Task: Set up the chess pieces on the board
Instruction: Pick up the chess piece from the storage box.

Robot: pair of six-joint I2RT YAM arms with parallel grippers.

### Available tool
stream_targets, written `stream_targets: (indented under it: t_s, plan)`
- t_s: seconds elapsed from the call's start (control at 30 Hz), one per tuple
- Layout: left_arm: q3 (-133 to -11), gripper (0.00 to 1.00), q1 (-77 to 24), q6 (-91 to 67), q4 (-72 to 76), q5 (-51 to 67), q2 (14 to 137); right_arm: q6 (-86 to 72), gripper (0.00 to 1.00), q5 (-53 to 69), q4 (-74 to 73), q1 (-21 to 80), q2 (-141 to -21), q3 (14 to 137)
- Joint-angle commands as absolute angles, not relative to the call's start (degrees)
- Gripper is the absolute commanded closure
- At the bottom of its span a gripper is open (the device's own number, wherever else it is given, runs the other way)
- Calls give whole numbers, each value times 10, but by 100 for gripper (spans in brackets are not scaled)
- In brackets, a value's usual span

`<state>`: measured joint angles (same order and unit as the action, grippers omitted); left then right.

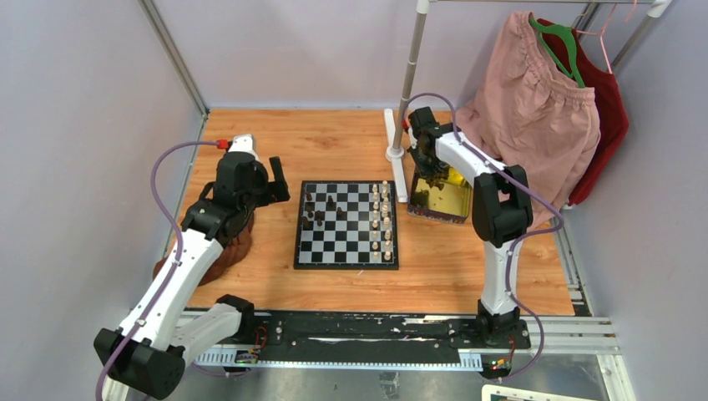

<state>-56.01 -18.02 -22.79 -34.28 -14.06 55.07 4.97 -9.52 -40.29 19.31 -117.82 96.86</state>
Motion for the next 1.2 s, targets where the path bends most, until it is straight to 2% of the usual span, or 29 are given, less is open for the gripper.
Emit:
stream_targets:
  t_s: [0.0, 0.4, 1.17]
  plan:
    - [-563, 0, -176, -231, -323, -138, 554, 81, 81, -61, -408, 183, -1198, 982]
    - [-564, 0, -176, -229, -319, -138, 563, 89, 76, -38, -406, 174, -1226, 1000]
    - [-566, 0, -176, -225, -316, -133, 572, 121, 76, -42, -394, 154, -1248, 999]
